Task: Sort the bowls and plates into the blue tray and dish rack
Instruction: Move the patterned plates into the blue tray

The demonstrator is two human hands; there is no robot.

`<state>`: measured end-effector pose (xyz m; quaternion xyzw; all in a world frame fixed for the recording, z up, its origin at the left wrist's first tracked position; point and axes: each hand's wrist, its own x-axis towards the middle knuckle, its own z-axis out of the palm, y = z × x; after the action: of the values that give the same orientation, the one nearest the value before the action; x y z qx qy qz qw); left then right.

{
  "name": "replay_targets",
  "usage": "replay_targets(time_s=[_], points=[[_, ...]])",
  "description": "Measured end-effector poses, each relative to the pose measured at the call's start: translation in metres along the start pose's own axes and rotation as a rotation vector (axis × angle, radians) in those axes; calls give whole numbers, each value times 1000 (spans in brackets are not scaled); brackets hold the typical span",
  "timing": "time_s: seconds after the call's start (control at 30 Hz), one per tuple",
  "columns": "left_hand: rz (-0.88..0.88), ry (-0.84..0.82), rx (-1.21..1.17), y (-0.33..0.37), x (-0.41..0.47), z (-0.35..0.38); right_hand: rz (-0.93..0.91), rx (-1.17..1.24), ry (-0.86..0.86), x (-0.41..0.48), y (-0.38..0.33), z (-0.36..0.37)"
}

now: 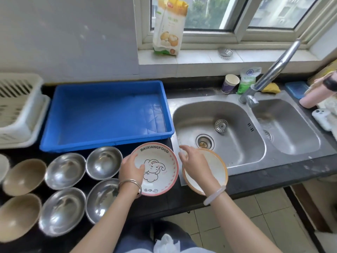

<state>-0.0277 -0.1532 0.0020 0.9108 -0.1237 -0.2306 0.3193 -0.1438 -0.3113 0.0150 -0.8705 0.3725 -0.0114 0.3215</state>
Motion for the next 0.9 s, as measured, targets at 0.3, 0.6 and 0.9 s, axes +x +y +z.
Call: replay_targets(time_s=[0.3,0.6,0.9], points=[[-222,-69,-87,-19,1,-3,-40,-254,-304,55,-25,39],[-259,34,-197,-26,6,-6,-97,-167,-328,70,-23,26],[-263,251,-575,-14,32,-64,-44,201,-343,87,-67,-16]])
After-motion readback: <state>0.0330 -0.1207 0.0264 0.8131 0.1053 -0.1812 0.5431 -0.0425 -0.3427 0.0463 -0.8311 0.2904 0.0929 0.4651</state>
